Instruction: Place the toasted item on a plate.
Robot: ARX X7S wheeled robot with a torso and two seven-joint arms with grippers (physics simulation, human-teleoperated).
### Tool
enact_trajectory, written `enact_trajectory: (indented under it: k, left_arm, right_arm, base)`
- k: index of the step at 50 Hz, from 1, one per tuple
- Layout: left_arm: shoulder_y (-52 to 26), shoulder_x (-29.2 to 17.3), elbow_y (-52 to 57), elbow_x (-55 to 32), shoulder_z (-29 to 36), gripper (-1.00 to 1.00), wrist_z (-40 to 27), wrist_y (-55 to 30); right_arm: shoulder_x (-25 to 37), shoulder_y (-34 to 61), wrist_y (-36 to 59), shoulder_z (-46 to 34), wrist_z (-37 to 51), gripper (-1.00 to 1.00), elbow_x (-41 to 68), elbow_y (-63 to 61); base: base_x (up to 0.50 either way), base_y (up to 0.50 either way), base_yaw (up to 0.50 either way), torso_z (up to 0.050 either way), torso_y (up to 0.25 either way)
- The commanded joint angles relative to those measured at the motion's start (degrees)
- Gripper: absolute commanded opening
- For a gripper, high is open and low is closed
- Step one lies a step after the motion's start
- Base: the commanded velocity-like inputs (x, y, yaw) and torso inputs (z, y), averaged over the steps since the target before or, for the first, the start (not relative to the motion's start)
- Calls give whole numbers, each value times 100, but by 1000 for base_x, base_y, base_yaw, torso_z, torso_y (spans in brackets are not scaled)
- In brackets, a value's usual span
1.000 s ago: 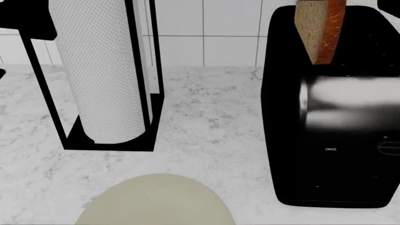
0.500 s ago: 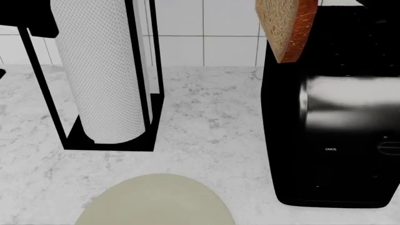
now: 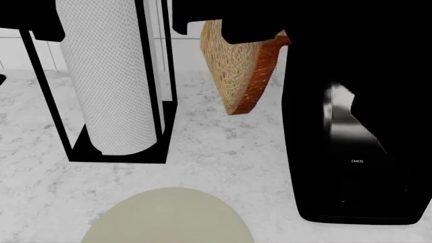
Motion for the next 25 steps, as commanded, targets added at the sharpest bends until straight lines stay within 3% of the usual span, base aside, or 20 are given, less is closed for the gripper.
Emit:
enact_trajectory:
  k: [1,25]
  left_arm:
    - [14,24,9,-26,-31,100,-101,-32]
    - [92,-6,-11,-129,-92,100,-113,78]
  right_arm:
    - [-141,-998,-863,303,558,-100,709,-1208]
    - [-775,-2543,-1909,714,721,-100,656,-2666]
  base:
    - [0,0,0,0,0]
    - [0,0,0,0,0]
